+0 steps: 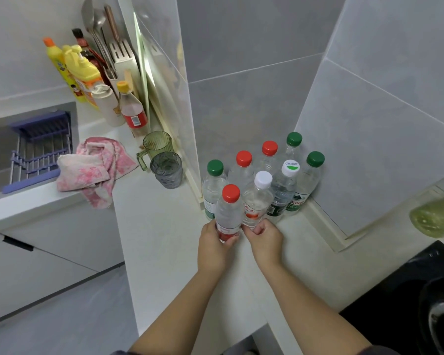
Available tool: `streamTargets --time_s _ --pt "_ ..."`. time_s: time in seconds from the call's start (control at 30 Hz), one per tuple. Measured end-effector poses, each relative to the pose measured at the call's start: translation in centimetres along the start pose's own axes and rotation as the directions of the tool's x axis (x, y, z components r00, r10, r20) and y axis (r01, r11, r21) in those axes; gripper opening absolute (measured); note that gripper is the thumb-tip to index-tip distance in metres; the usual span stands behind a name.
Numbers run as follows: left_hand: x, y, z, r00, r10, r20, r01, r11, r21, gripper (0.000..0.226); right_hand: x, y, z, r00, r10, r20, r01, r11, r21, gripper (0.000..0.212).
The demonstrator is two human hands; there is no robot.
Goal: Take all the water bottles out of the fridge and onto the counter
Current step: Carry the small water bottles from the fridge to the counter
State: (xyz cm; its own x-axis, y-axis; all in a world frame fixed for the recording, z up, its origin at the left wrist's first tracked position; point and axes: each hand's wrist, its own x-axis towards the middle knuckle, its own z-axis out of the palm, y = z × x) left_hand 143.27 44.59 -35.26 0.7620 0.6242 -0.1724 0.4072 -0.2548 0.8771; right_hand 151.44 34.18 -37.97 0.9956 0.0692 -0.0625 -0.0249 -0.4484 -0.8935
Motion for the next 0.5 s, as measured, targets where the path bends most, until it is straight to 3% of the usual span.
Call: streamTargets --time_s 0.17,0.33,0.5 --pt "-0.1 0.3 0.4 0.999 -0.02 -0.034 0.019 1.0 -0.015 0.035 -0.2 0.5 -0.2 0.997 -0.064 0.036 0.065 0.998 -0.012 0.043" --pt "-0.2 0.6 0.1 0.999 0.038 -0.026 -0.04 0.997 -0.064 0.071 -0.6 0.8 -0.6 0.992 -0.09 0.091 0.09 0.996 0.003 0.04" --pt "0.7 1.3 0.2 0.998 0.013 0.068 -0.006 0.994 -0.112 0.073 -0.7 0.4 0.0 0.993 -0.096 0.062 0.095 0.995 0.024 0.032"
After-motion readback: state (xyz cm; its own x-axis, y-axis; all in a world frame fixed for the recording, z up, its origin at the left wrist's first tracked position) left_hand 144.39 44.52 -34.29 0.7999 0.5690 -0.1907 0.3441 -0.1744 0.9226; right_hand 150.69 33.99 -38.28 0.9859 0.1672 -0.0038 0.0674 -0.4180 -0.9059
